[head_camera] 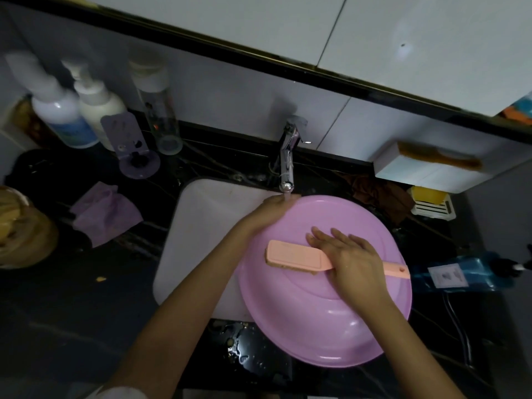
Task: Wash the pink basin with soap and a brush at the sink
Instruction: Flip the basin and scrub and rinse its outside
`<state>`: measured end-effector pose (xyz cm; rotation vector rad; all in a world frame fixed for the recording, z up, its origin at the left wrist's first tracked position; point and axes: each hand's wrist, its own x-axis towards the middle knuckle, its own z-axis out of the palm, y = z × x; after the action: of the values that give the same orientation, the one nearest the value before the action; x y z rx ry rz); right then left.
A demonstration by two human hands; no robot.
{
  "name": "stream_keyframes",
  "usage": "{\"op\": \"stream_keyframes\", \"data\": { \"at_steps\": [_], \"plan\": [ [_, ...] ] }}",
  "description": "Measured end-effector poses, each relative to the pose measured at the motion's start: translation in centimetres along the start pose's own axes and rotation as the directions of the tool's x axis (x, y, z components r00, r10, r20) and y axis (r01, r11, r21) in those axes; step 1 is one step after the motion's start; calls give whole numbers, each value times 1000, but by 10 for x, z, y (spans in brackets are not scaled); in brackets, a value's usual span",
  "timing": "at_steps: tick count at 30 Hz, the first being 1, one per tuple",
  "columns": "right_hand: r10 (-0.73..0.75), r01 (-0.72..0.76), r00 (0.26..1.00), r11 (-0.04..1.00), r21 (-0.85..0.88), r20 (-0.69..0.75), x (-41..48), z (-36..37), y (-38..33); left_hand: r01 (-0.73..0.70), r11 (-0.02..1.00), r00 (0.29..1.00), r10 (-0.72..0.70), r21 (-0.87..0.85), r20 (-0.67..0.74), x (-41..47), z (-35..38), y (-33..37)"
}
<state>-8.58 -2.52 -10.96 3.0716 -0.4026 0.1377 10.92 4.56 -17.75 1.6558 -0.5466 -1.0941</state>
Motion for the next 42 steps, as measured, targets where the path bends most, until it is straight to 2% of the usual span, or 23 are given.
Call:
{"op": "stream_keyframes", "data": {
  "at_steps": [1, 4, 7, 9, 11, 12, 13, 15, 16, 18, 20, 22, 24, 29, 34, 36, 39, 40, 42],
  "plan": [
    [10, -10, 1000, 1000, 6, 4, 0, 1, 1, 21, 997, 1000, -21, -80, 4, -6, -2, -2],
    [49, -48, 999, 998, 36, -10, -9, 3, 3, 76, 985, 996, -84, -155, -43, -32, 1, -22],
    [59, -58, 998, 998, 24, -5, -13, 1, 4, 2, 979, 996, -21, -203, -90, -64, -8, -42],
    [72, -72, 997, 997, 20, 22, -11, -1, 3, -22, 986, 978, -13, -164, -206, -79, -20, -53],
    [86, -87, 995, 996, 17, 44, -11, -1, 1, 67, 997, 953, -71, -22, -294, -86, -24, -66],
    [92, -93, 995, 996, 16, 45, -12, -1, -1, 151, 988, 948, -133, 41, -289, -87, -22, -71],
    [99, -100, 994, 995, 19, 40, -12, -1, -2, 256, 966, 938, -242, 27, -249, -90, -18, -75],
    [116, -117, 993, 993, 21, 35, -13, -1, -3, 410, 882, 899, -434, -233, -61, -94, -5, -79],
    [121, -122, 992, 992, 18, 43, -14, -1, -3, 415, 837, 897, -442, -356, 6, -95, 1, -80],
    [114, -114, 993, 993, -7, 44, -18, -3, -4, 326, 815, 929, -371, -479, 0, -92, 5, -82],
    [79, -78, 997, 995, -67, 24, -24, -10, -2, 258, 807, 936, -345, -531, -71, -86, 5, -77],
    [53, -52, 999, 992, -116, 11, -32, -20, 2, 222, 842, 942, -316, -491, -116, -76, 1, -67],
    [54, -50, 998, 990, -134, 26, -40, -23, 9, 206, 887, 959, -268, -413, -97, -68, -3, -51],
    [63, -57, 997, 992, -111, 52, -40, -17, 25, 220, 889, 959, -273, -401, -79, -37, 0, -13],
    [-5, 4, 1000, 998, -69, -21, -20, -14, 20, 224, 925, 964, -257, -306, -72, -10, 5, -30],
    [18, -19, 999, 999, -40, -33, -12, -11, 16, 251, 912, 959, -279, -325, -44, -12, 5, -28],
    [75, -74, 996, 997, 17, -52, -12, -3, 15, 204, 888, 975, -222, -413, 4, -20, 7, -11],
    [78, -77, 996, 997, 25, -50, -14, 0, 16, 152, 908, 986, -169, -390, -8, -19, 10, -7],
    [73, -71, 996, 997, 29, -44, -18, 2, 18, 14, 990, 1000, -17, -137, -20, -17, 19, 1]
  ]
}}
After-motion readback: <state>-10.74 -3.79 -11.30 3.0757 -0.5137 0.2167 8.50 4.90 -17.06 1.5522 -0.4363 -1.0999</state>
